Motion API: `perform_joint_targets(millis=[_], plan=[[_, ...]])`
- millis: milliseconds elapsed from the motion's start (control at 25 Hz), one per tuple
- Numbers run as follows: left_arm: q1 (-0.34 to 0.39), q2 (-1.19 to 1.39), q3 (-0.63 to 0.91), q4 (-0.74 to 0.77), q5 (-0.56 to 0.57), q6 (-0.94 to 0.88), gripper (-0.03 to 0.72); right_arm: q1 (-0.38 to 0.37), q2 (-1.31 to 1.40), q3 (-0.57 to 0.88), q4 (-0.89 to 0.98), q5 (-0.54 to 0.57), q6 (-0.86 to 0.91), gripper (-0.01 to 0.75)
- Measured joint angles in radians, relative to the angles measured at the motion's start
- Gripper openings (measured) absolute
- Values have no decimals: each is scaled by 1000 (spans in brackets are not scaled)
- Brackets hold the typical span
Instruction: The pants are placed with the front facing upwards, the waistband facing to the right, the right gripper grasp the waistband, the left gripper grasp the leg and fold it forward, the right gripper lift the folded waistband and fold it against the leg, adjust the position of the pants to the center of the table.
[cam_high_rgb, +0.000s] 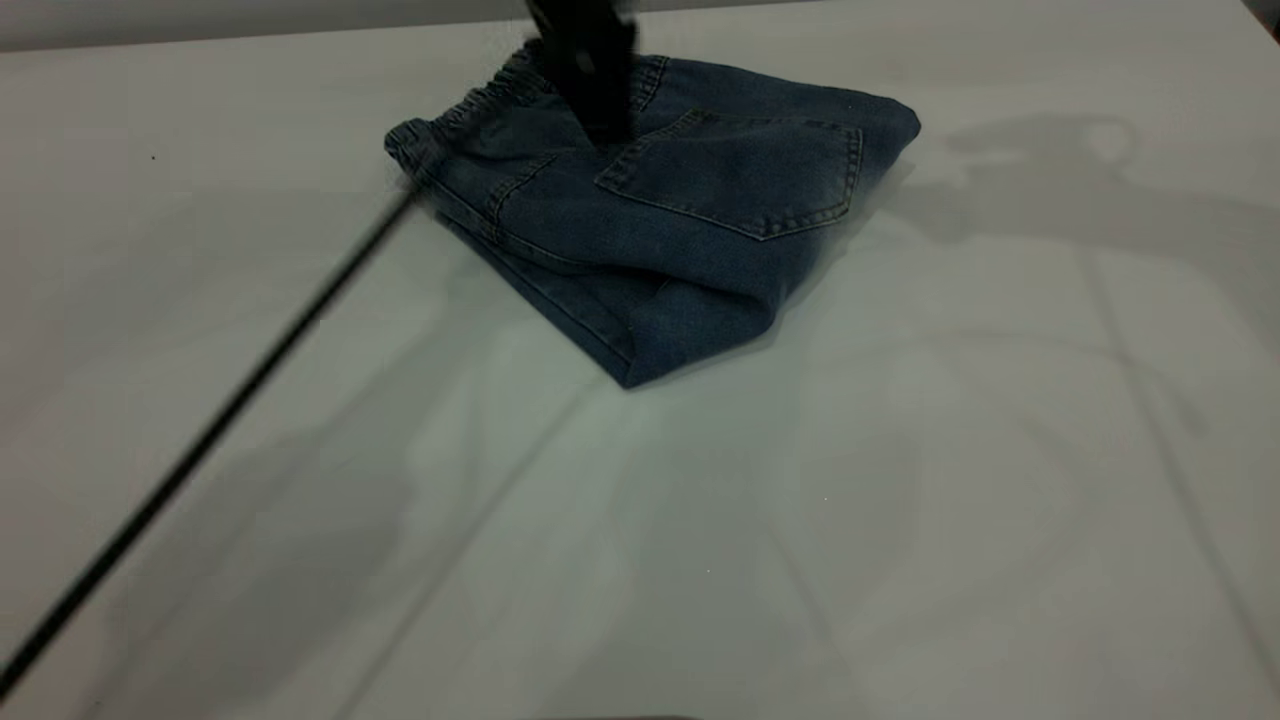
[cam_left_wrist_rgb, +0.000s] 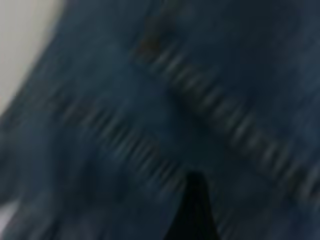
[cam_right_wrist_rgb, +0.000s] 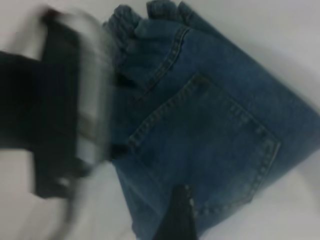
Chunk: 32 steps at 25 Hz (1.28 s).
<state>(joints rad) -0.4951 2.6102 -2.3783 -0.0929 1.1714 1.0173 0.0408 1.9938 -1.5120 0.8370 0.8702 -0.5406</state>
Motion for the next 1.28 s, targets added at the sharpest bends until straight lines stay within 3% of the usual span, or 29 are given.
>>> perform_joint_targets(millis=[200, 360, 920, 1080, 1280], plan=[[-48, 68, 0, 44, 0, 17, 568, 0, 0, 0, -3, 25, 0, 594], [-62, 85, 0, 63, 0, -72, 568, 0, 0, 0, -7, 28, 0, 594], [-127, 85, 0, 75, 0, -942, 568, 0, 0, 0, -7, 15, -1, 594], [-132, 85, -35, 75, 0, -927, 568, 0, 0, 0, -7, 10, -1, 594], [-132, 78, -134, 129, 0, -704, 568, 0, 0, 0, -7, 8, -1, 594]])
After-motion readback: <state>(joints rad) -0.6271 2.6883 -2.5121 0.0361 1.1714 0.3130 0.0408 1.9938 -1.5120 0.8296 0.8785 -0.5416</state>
